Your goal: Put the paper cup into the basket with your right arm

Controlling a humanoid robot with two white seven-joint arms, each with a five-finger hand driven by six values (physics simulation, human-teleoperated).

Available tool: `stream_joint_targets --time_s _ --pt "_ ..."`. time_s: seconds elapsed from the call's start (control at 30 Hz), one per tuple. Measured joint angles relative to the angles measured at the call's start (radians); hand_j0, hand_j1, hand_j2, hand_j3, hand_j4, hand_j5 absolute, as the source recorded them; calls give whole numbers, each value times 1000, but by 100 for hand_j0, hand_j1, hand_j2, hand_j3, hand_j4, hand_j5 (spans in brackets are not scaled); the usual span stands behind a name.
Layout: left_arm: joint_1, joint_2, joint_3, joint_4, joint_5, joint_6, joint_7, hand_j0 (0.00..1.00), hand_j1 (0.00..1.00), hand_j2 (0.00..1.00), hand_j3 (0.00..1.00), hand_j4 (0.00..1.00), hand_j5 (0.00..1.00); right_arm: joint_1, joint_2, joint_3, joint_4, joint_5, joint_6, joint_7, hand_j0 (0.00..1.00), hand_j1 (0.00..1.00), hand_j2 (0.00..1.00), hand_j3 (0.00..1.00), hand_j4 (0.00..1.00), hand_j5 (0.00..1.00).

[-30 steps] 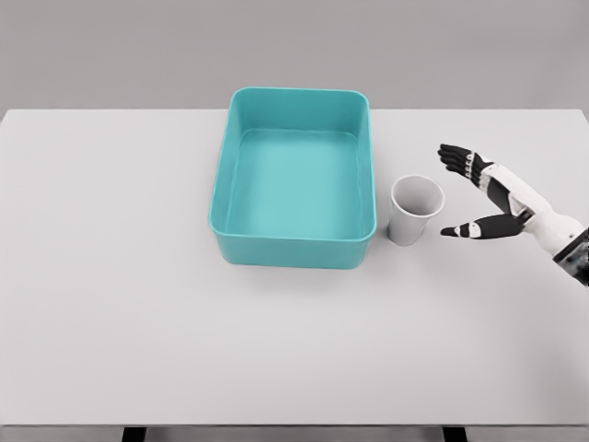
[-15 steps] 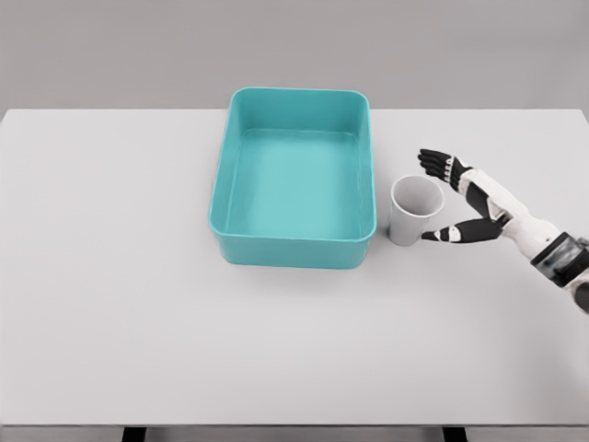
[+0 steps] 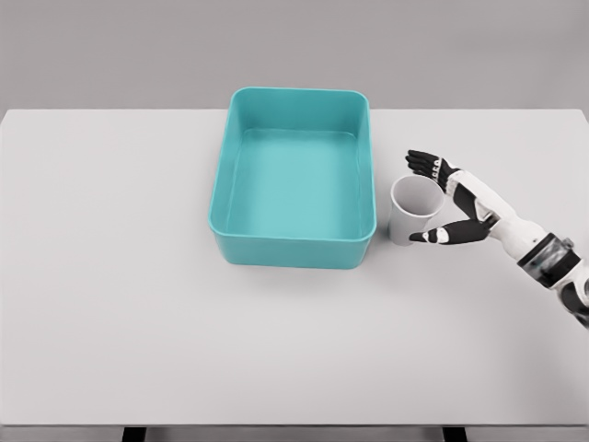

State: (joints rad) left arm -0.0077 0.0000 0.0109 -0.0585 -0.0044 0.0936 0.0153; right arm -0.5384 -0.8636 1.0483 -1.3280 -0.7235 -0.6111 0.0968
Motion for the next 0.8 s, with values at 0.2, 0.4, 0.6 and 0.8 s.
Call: stream_joint_targets --time_s 0.2,0.4,0.6,0.8 --pt "0 0 0 0 0 0 0 100 100 100 100 100 100 0 10 0 0 -1 0 0 100 100 100 100 100 100" --pt "0 0 0 0 0 0 0 100 100 100 100 100 100 -2 17 0 0 -2 0 0 100 100 100 100 100 100" --pt "0 0 0 0 0 0 0 100 100 100 100 100 100 -2 21 1 0 -1 0 0 76 76 76 76 76 76" --pt "0 0 0 0 0 0 0 100 100 100 100 100 100 -3 21 0 0 -2 0 1 63 63 63 63 63 63"
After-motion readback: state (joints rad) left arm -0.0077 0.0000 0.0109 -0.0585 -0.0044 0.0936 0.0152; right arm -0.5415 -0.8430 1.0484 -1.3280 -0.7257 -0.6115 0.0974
